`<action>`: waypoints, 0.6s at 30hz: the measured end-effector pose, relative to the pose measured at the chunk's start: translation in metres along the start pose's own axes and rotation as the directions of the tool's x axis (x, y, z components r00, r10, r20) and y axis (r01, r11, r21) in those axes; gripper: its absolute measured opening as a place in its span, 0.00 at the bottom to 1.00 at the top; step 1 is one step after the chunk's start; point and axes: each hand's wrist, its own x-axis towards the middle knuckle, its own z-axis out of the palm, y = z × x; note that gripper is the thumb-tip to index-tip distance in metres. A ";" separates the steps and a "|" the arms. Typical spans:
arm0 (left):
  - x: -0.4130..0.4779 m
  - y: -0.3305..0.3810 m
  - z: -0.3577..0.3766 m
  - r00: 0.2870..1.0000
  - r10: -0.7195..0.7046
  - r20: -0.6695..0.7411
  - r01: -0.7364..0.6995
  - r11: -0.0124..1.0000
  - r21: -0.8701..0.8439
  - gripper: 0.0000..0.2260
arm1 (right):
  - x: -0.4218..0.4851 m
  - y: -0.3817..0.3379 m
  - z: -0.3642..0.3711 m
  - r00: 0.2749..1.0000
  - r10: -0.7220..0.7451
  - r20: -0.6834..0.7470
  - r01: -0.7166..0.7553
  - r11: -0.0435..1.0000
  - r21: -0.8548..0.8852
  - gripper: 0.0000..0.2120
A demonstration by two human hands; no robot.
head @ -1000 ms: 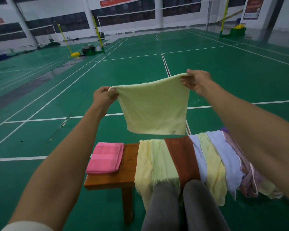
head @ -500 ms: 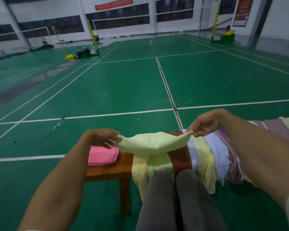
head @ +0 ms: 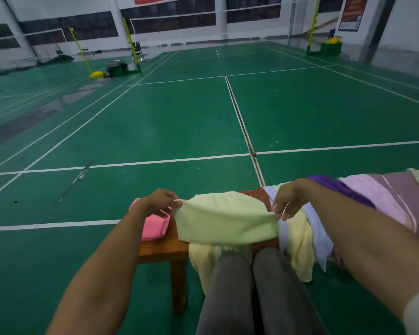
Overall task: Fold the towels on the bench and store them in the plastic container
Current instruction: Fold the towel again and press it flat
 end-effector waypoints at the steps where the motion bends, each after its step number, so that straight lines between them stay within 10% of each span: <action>1: 0.007 -0.001 0.001 0.997 0.021 -0.077 -0.022 1.000 -0.014 0.05 | 0.004 -0.002 -0.002 0.999 -0.022 -0.044 0.022 1.000 -0.002 0.09; 9: 0.059 -0.010 0.007 0.921 0.077 -0.381 -0.073 0.997 0.025 0.04 | 0.054 -0.022 -0.022 0.882 -0.249 -0.399 0.222 0.968 -0.114 0.06; 18: 0.105 -0.023 0.012 0.858 0.082 -0.507 -0.035 0.994 0.102 0.08 | 0.126 -0.043 -0.019 0.716 -0.191 -0.672 0.076 0.978 -0.197 0.09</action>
